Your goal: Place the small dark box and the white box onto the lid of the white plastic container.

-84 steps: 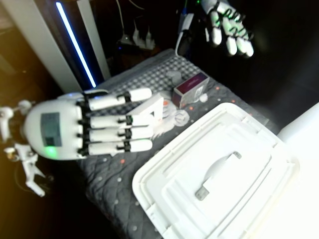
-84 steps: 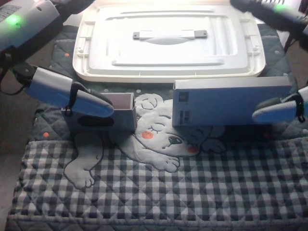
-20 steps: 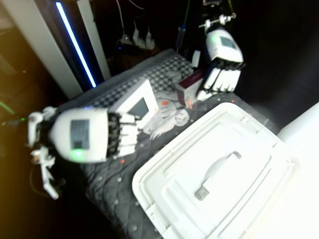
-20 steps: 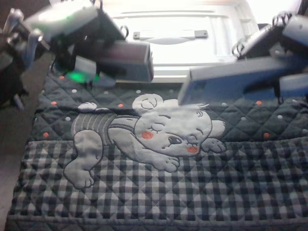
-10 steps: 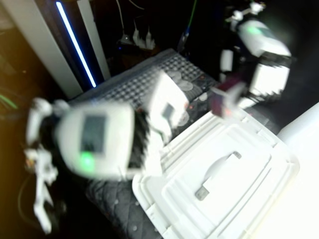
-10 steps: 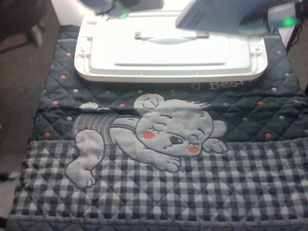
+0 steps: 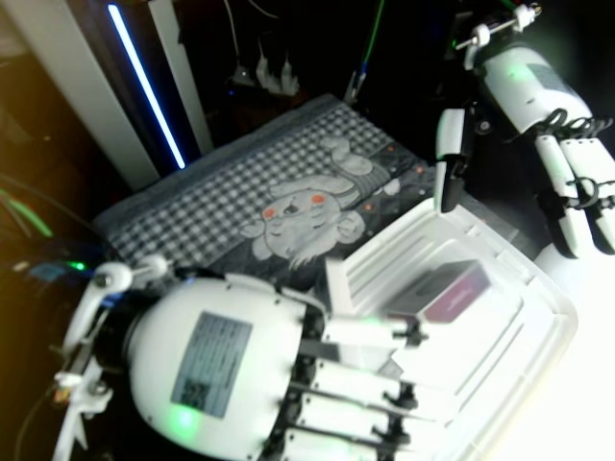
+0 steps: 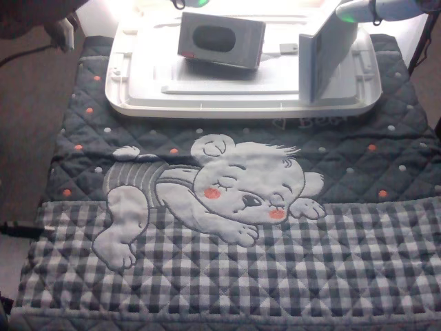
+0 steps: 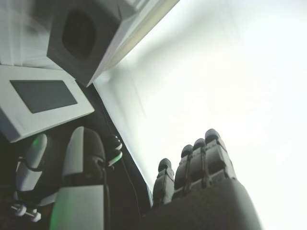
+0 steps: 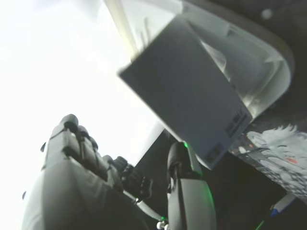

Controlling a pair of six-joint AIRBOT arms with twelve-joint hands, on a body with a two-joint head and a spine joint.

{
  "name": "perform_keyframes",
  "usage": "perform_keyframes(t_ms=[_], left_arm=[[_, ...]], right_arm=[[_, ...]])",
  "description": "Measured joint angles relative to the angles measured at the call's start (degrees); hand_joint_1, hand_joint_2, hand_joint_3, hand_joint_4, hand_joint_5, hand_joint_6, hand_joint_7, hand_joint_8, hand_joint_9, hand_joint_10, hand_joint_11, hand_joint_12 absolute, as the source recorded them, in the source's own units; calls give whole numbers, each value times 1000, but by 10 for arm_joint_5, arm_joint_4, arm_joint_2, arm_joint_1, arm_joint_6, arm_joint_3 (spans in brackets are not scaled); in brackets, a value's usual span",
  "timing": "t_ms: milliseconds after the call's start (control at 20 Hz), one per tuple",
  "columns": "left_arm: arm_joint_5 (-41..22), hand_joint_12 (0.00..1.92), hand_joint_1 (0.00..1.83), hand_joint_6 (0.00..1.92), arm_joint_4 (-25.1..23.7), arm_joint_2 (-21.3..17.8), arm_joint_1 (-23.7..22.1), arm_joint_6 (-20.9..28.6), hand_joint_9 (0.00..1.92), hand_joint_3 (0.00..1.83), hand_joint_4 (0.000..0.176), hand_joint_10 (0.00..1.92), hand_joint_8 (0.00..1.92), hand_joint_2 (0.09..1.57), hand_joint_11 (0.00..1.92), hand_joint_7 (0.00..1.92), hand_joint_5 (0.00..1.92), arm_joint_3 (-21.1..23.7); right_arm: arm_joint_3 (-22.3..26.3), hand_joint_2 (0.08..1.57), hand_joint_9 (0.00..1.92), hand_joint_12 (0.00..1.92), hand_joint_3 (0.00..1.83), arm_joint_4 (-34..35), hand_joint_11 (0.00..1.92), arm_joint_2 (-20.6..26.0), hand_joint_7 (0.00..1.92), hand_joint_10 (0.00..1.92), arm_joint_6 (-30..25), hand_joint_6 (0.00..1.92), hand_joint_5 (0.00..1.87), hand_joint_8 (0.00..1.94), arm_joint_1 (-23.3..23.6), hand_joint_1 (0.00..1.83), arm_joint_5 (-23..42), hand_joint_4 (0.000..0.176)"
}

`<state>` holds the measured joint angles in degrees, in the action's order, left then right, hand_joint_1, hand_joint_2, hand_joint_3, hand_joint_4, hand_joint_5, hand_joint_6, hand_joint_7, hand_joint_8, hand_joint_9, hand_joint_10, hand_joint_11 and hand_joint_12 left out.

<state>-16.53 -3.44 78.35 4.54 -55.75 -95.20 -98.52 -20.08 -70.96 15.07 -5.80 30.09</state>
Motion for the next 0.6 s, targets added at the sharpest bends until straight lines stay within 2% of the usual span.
perform_keyframes(t_ms=[50, 100, 150, 300, 350, 400, 450, 500, 550, 600], left_arm=[[1, 7, 1097, 0, -1, 0, 1, 0, 0, 0, 176, 0, 0, 940, 9, 0, 0, 1], [1, 13, 1098, 0, 0, -1, 1, 0, 0, 0, 176, 0, 0, 932, 22, 0, 0, 5], [-3, 11, 1090, 0, 0, -4, 1, 0, 0, 0, 176, 0, 0, 937, 11, 0, 0, 12], [-21, 15, 1083, 0, 0, -15, 8, 0, 0, 0, 176, 0, 0, 931, 18, 0, 0, 27], [-24, 2, 1076, 0, -1, -21, 12, 0, 0, 0, 176, 0, 0, 937, 3, 0, 0, 36], [-32, 0, 1068, 0, -1, -29, 18, 0, 0, 0, 176, 0, 0, 943, 0, 0, 0, 47], [-39, 0, 1068, 0, -1, -35, 22, 0, 0, 0, 176, 0, 0, 943, 0, 0, 0, 55], [-52, 0, 1062, 0, -1, -40, 27, 0, 0, 1, 176, 0, 0, 946, 0, 0, 0, 65], [-63, 0, 1043, 0, -3, -44, 30, 0, 0, 4, 176, 0, 0, 954, 0, 0, 0, 72], [-82, 0, 1021, 0, -6, -51, 39, 0, 0, 4, 176, 0, 0, 956, 0, 0, 0, 84]], right_arm=[[3, 999, 0, 182, 0, -1, 0, 2, 0, 0, 0, 0, 0, 0, 0, 1017, -2, 175], [7, 991, 0, 185, 0, -1, 0, 5, 0, 0, 0, 0, 0, 0, 0, 1029, -1, 176], [12, 972, 0, 9, 0, -2, 0, 8, 0, 0, 0, 0, 0, 0, 0, 1049, 0, 176], [29, 965, 0, 0, 0, -7, 0, 24, 0, 0, 0, 0, 0, 0, 0, 1032, 8, 176], [37, 959, 0, 0, 0, -10, 0, 32, 0, 0, 0, 0, 0, 0, 0, 1028, 16, 170], [47, 966, 0, 0, 0, -16, 0, 43, 0, 0, 0, 0, 0, 0, 0, 973, 28, 147], [54, 966, 0, 0, 0, -18, 0, 48, 0, 0, 0, 0, 0, 0, 0, 973, 36, 147], [64, 934, 0, 0, 0, -22, 0, 56, 0, 0, 0, 0, 0, 0, 0, 966, 44, 136], [71, 916, 0, 0, 0, -26, 0, 61, 0, 0, 0, 0, 0, 0, 0, 983, 51, 100], [83, 891, 0, 0, 0, -30, 0, 70, 0, 0, 0, 0, 0, 0, -3, 960, 66, 101]])
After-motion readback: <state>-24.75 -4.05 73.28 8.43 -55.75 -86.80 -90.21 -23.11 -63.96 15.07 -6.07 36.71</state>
